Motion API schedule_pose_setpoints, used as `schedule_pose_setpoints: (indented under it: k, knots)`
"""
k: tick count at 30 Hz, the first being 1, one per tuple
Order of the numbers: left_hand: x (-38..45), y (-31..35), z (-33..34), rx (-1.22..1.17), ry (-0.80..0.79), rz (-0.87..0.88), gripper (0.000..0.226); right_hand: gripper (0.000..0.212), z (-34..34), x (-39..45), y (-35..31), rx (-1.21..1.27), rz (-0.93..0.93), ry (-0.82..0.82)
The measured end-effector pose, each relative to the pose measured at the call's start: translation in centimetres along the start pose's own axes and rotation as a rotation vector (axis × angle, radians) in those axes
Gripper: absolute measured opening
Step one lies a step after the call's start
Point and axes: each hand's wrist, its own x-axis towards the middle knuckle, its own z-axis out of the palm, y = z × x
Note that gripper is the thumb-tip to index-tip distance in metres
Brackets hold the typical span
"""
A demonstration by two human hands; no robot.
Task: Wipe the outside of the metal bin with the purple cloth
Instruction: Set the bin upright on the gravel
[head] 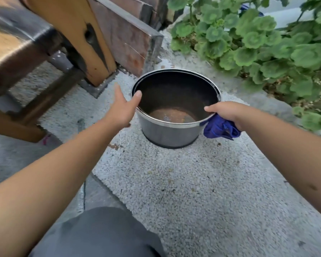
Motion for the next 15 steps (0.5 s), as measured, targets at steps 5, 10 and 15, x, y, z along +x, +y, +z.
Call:
schedule_pose_setpoints:
  k: [5,10,15]
  knots:
    - [2.5,1.3,1.8,-0.07,-0.039,-0.067,0.034,0.019,0.2,0.0,-0.4,-0.117,-0.054,0.191]
    - [2.5,0.3,2.2,-0.108,0.037,0.001,0.043,0.021,0.2,0.3,0.1,-0.178,-0.085,0.236]
    - [4.2,1.1,2.2,-0.115,0.101,0.069,0.038,0.025,-0.7,1.5,-1.7,-0.243,-0.167,0.32]
